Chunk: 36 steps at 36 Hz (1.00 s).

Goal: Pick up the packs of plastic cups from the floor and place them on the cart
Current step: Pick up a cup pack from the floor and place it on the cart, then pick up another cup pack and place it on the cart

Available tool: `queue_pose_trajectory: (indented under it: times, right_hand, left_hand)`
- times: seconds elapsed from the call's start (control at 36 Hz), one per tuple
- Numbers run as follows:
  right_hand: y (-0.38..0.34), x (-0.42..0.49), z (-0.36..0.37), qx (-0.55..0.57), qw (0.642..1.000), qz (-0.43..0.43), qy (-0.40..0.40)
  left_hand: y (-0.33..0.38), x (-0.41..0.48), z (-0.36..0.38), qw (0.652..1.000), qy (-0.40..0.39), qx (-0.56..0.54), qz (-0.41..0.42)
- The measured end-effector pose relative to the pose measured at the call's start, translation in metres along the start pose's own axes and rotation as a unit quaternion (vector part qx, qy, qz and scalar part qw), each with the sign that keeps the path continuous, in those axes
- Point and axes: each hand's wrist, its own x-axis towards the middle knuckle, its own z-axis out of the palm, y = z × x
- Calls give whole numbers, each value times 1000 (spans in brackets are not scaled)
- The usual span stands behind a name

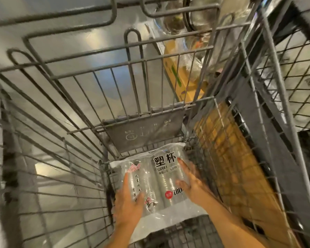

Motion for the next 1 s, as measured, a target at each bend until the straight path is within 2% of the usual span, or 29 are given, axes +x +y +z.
queue_pose_trajectory:
  times: [0.08,0.14,0.25,0.31,0.39,0.44,0.5,0.58,0.69,0.89,1.0]
  right_hand:
    - [-27,-13,-23,26,999,28,-1]
    - [-41,-22,-43,30,999,38,17]
    - [-80,-53,-109,-5,999,44,14]
    - [-102,-77,-147,-45,998,26,23]
    - [-140,-122,-202,-108,992,37,53]
    - [-165,-158,-235,-133,987,32,88]
    - [-186,-195,-265,-152,981,28,118]
    - [-209,-257,-302,-188,970,30,154]
    - [-226,-346,-333,-224,952,53,204]
    - [-220,-506,-324,-218,926,101,290]
    - [-206,-592,-300,-214,912,138,321]
  left_hand:
    - [13,-3,-9,999,-3,39,-34]
    - [31,-4,-22,997,-12,70,-16]
    - [103,-20,-72,979,-28,159,121]
    - [144,-38,-100,949,-47,237,201]
    - [201,-72,-139,878,-72,355,312]
    - [239,-100,-163,830,-76,405,375]
    - [275,-130,-185,797,-60,433,417]
    - [314,-187,-214,769,-32,447,456]
    - [339,-265,-244,759,-11,414,502]
    - [321,-412,-263,733,-6,382,562]
    - [301,-488,-252,695,-18,376,612]
